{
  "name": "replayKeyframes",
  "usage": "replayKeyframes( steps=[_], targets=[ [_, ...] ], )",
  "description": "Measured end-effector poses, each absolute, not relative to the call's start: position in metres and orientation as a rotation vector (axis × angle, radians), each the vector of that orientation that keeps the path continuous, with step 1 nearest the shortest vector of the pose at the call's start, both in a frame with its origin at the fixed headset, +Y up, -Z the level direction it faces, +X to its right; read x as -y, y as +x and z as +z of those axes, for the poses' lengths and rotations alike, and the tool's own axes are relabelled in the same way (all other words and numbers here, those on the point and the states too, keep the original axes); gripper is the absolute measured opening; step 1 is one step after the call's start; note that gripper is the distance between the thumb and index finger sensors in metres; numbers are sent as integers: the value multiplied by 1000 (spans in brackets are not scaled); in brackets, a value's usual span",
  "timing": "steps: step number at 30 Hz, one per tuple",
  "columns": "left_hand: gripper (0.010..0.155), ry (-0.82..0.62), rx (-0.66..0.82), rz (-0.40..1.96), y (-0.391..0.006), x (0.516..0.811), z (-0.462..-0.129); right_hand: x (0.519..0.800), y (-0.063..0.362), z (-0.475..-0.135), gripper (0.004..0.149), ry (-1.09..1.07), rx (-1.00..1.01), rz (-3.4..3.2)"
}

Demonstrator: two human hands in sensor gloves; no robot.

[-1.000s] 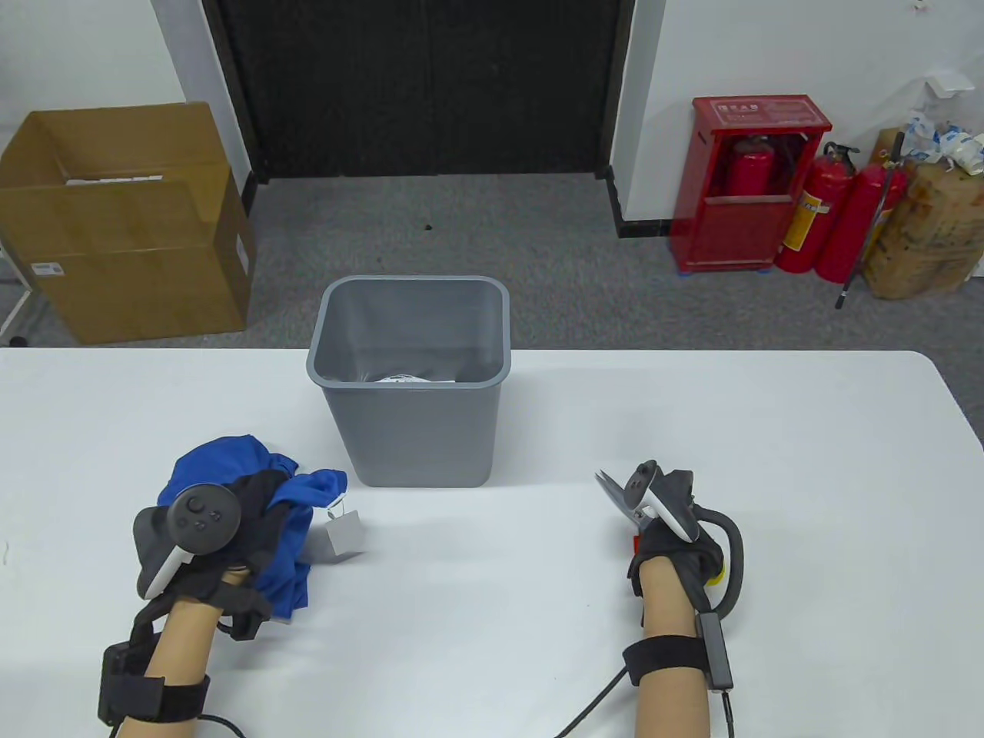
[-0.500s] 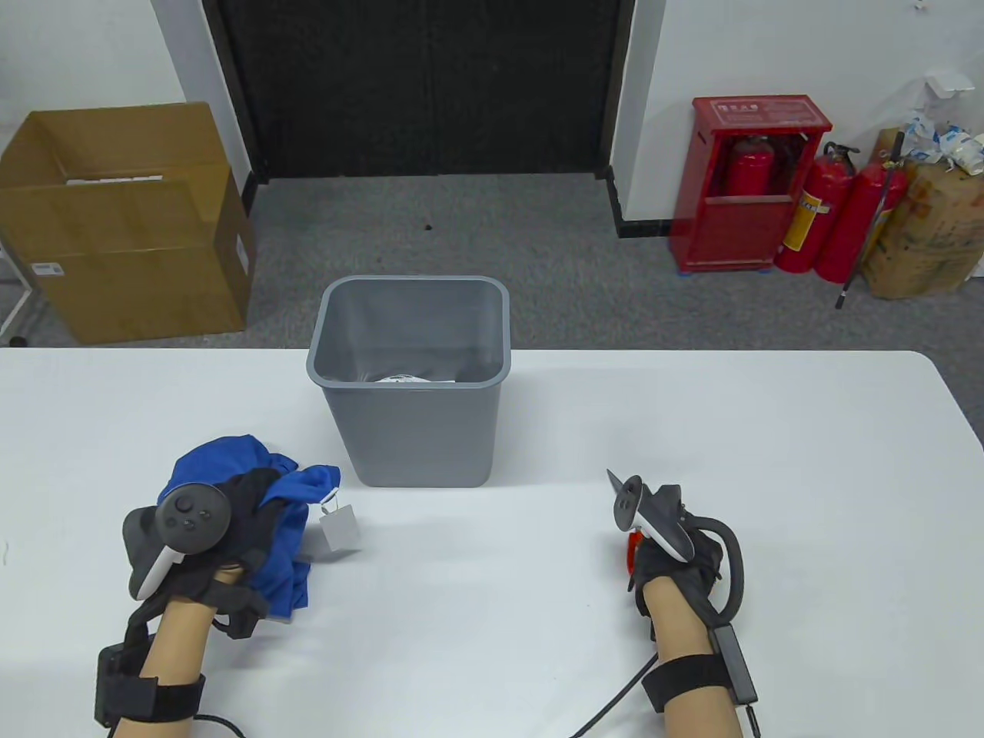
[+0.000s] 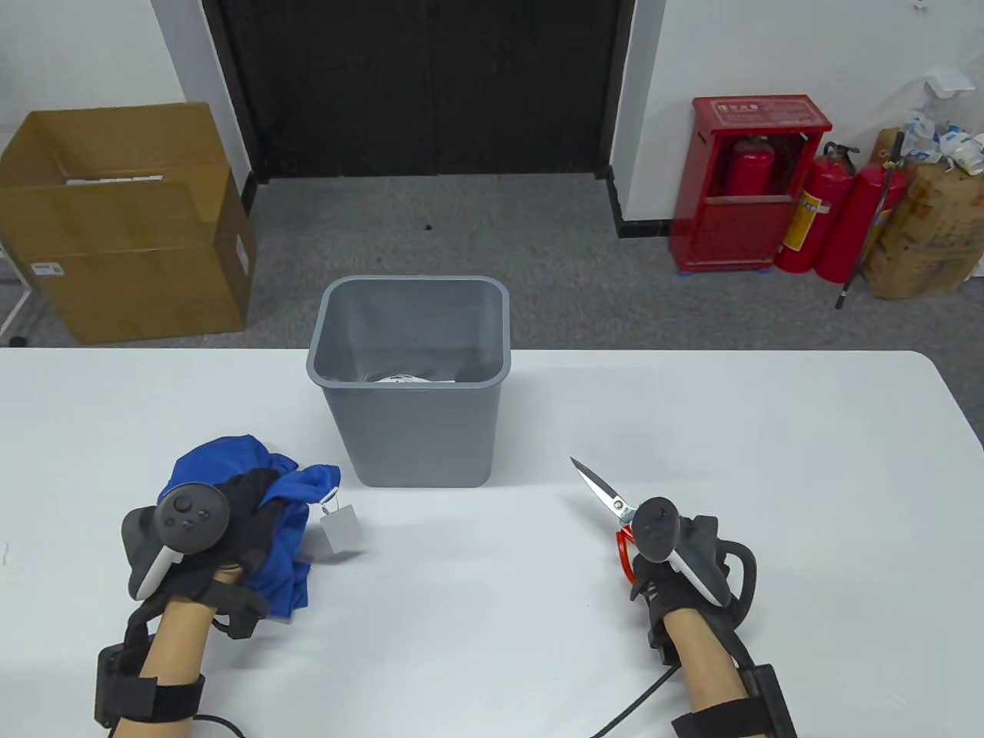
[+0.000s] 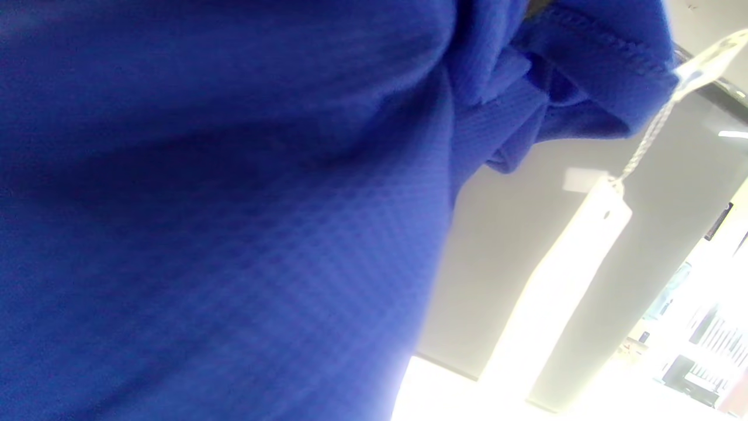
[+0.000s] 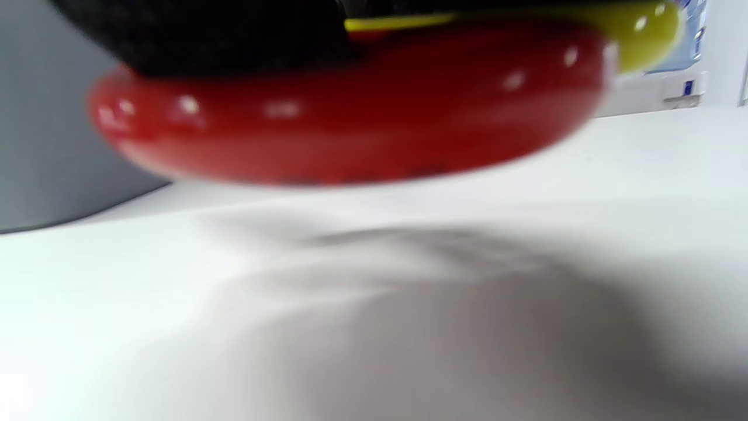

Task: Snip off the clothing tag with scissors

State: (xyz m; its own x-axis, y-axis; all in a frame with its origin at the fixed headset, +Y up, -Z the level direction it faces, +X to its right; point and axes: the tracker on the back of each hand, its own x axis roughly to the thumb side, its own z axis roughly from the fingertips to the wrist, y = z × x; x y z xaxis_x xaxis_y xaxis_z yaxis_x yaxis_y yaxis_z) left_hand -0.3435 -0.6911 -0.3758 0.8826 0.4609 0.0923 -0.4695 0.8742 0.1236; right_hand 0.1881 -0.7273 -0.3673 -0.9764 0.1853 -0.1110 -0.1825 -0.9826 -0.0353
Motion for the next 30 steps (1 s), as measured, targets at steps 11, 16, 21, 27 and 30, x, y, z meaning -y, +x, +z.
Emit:
replayKeyframes(
  steps=[11, 16, 21, 27, 30],
  targets=[
    [48, 146, 59, 504, -345, 691, -375, 685, 103, -346, 68, 279, 256, 3072],
    [48, 147, 60, 509, -345, 691, -375, 682, 48, -343, 69, 398, 50, 2994],
    [48, 144, 62, 511, -345, 691, -375, 679, 5, -343, 86, 524, 77, 3003],
    [48, 150, 63, 500, -346, 690, -375, 674, -33, -347, 88, 564, 93, 3091],
    [48, 152, 61, 507, -347, 690, -375, 671, -40, -349, 88, 561, 76, 3086]
  ],
)
